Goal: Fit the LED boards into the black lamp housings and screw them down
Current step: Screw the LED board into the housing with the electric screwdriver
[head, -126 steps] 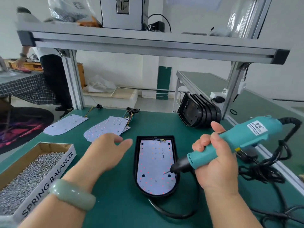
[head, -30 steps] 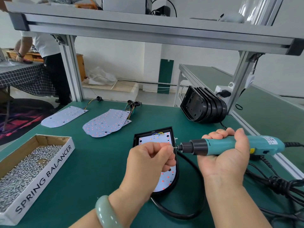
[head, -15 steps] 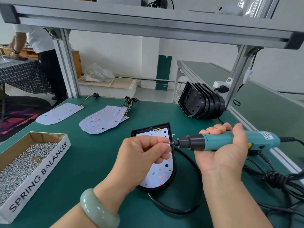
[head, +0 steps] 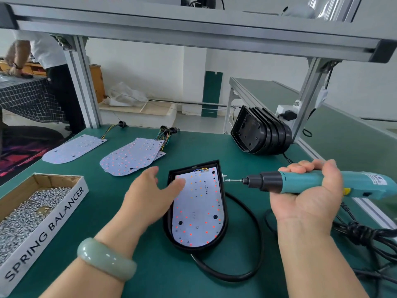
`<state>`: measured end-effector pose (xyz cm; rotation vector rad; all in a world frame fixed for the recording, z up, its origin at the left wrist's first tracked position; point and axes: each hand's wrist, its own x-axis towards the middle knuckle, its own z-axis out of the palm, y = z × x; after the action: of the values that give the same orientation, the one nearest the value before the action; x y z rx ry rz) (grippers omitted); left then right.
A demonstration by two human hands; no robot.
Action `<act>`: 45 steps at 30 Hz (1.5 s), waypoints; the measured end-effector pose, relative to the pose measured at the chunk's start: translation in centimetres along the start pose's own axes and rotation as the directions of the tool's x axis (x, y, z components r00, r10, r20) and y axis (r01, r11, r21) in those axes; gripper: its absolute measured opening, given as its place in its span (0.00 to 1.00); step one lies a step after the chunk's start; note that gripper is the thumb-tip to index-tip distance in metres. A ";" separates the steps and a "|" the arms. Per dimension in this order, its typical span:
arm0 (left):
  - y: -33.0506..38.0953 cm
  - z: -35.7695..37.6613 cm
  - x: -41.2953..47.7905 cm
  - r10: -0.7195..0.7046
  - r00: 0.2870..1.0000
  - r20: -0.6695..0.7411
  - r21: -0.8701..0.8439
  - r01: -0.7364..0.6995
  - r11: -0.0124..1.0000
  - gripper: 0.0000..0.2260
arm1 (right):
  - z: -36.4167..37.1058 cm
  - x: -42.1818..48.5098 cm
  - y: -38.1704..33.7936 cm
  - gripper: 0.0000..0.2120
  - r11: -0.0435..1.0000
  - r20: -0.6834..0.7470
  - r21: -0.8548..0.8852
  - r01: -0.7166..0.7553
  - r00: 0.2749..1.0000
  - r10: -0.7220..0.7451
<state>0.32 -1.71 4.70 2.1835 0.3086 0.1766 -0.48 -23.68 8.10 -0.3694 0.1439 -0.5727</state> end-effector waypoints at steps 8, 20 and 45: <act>1.7 2.2 2.6 -0.106 0.934 0.340 0.302 -0.002 0.953 0.19 | -0.6 0.7 0.7 0.06 0.963 0.008 -0.230 0.141 0.990 -0.143; 3.0 3.6 3.0 -0.012 0.960 0.280 0.480 -0.129 0.868 0.23 | 0.7 3.5 3.7 0.05 0.798 0.199 -0.505 0.328 0.944 -0.262; 3.5 3.7 2.7 0.015 0.966 0.259 0.493 -0.145 0.858 0.24 | 1.7 3.2 5.5 0.09 0.716 0.365 -0.612 0.336 0.923 -0.121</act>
<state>4.37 -5.83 5.38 2.7142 0.1265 -0.1535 5.41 -20.66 7.49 -1.1941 -0.0008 -0.6975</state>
